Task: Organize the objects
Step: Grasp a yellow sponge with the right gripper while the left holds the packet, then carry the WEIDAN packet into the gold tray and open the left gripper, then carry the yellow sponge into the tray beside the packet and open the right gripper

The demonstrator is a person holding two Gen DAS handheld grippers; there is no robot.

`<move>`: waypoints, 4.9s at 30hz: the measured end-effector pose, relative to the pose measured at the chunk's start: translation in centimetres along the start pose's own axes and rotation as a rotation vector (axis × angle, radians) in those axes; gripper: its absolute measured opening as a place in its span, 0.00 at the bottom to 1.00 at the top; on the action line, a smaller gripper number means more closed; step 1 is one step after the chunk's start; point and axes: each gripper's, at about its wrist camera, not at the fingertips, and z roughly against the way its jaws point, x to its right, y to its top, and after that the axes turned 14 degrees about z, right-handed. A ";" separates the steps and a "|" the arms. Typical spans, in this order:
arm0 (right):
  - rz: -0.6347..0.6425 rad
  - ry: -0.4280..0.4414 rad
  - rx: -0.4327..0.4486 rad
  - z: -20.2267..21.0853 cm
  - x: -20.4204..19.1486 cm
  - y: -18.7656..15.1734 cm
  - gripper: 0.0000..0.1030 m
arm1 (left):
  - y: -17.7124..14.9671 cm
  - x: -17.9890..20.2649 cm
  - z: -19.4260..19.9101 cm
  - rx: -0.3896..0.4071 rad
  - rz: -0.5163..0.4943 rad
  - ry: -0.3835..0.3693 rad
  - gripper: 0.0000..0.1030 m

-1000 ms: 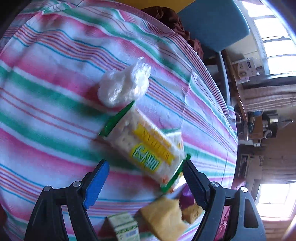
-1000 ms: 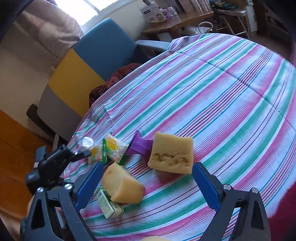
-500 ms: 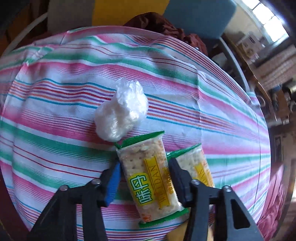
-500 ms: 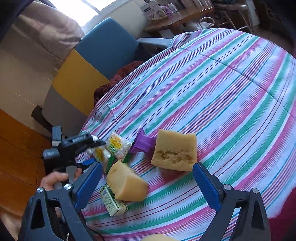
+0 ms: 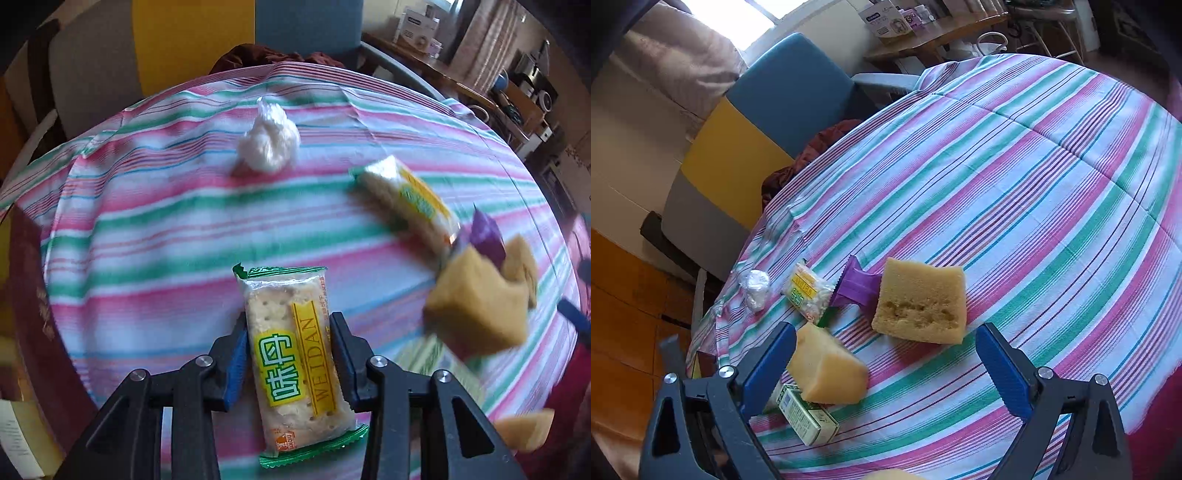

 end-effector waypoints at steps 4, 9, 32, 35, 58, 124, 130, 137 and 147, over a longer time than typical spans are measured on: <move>0.015 -0.027 -0.013 -0.2 -0.3 0.0 0.95 | -3.3 -0.6 1.6 0.015 -0.050 -0.013 0.40; 0.034 -0.040 -0.050 -0.8 -0.3 -0.1 0.96 | -7.4 -0.7 3.0 0.056 -0.106 -0.024 0.39; 0.772 -0.071 -0.448 1.1 -10.4 -6.8 0.91 | -9.6 -1.9 3.5 0.152 -0.132 -0.095 0.40; 0.876 -0.154 -0.596 -1.3 -10.2 -9.0 0.72 | -9.6 -2.0 3.5 0.149 -0.128 -0.102 0.40; 0.556 -0.203 -0.306 -3.9 -7.0 -5.7 0.33 | -10.2 -1.8 3.5 0.185 -0.135 -0.088 0.40; 0.585 -0.206 -0.293 -4.5 -8.2 -5.9 0.34 | 4.5 -36.8 5.6 0.155 0.793 0.072 0.40; 0.591 -0.208 -0.289 -4.5 -8.1 -5.9 0.34 | 3.6 -34.5 10.2 0.277 0.677 0.156 0.40; 0.598 -0.210 -0.280 -4.4 -8.3 -5.8 0.34 | -2.7 -27.4 15.3 0.429 0.458 0.202 0.40; 0.566 -0.226 -0.231 -3.5 -7.7 -5.2 0.33 | -10.1 -22.4 17.3 0.443 0.341 0.225 0.40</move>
